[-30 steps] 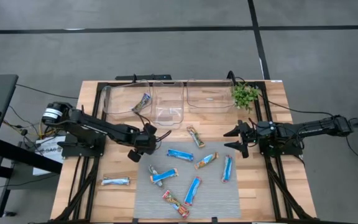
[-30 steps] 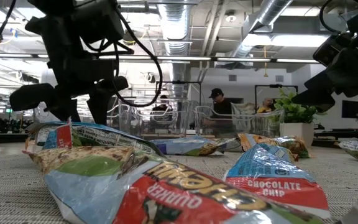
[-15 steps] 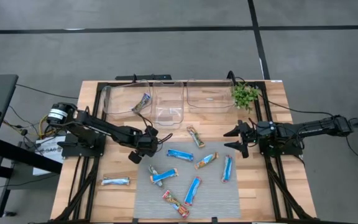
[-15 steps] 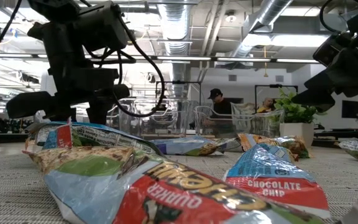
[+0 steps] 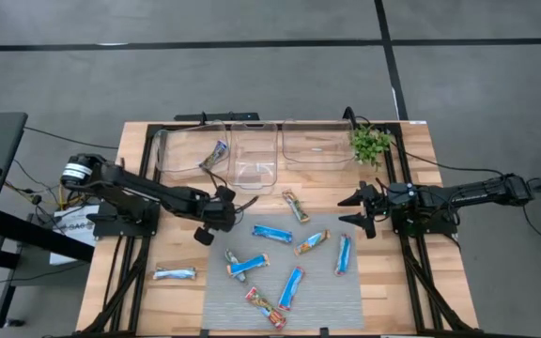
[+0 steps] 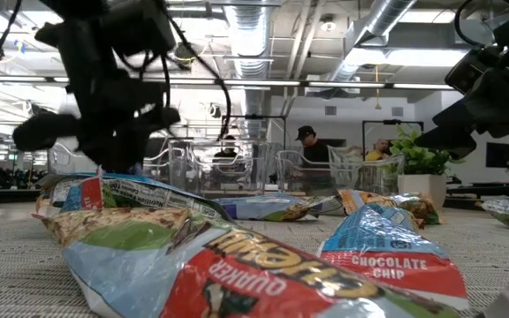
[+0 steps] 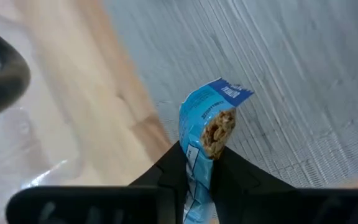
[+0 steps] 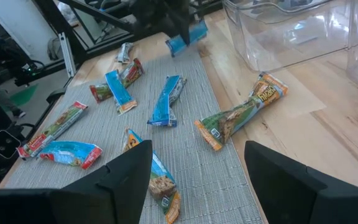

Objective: Pick and place Granola Bars by type
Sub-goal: Put the blue granola bar into the left transparent bin

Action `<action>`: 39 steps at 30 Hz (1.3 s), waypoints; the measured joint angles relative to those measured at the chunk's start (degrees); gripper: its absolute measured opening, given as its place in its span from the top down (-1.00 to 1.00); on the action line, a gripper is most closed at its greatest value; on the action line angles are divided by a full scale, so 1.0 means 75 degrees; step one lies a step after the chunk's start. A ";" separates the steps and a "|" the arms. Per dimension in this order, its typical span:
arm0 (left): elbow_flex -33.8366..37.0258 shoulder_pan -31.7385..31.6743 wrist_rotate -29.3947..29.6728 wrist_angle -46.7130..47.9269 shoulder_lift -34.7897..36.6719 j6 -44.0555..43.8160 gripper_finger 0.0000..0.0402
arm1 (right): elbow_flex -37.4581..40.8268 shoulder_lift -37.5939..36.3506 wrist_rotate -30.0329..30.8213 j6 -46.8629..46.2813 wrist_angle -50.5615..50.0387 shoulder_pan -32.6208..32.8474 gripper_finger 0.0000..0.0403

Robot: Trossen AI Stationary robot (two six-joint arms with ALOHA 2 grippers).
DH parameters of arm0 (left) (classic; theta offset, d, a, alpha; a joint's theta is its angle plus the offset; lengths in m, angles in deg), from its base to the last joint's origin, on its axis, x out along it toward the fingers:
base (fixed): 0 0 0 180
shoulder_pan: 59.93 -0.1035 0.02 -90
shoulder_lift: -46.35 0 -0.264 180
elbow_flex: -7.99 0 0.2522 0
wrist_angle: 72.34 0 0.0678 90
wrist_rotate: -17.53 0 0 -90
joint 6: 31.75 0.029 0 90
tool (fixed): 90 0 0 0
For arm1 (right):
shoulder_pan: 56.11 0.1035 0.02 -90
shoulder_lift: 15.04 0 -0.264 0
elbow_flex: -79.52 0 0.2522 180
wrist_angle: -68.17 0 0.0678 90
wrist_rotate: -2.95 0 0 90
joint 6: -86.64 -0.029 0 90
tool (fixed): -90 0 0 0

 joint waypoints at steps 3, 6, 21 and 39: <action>0.0000 0.0000 -0.0026 -0.0166 0.0672 -0.0286 0.73 | 0.0000 0.0000 0.0003 0.0000 0.0000 0.0003 -0.24; 0.0000 0.0000 -0.0035 -0.0565 0.1488 -0.0675 0.71 | 0.0000 0.0000 0.0000 0.0000 0.0000 0.0001 -0.24; -0.0015 -0.0110 -0.0658 -0.3163 0.4588 -0.3113 0.72 | 0.0000 0.0000 0.0000 0.0000 -0.0009 0.0001 -0.24; -0.0017 -0.1141 -0.0835 -0.2717 0.4525 -0.3264 0.72 | -0.0002 0.0000 0.0000 0.0000 -0.0026 0.0002 -0.24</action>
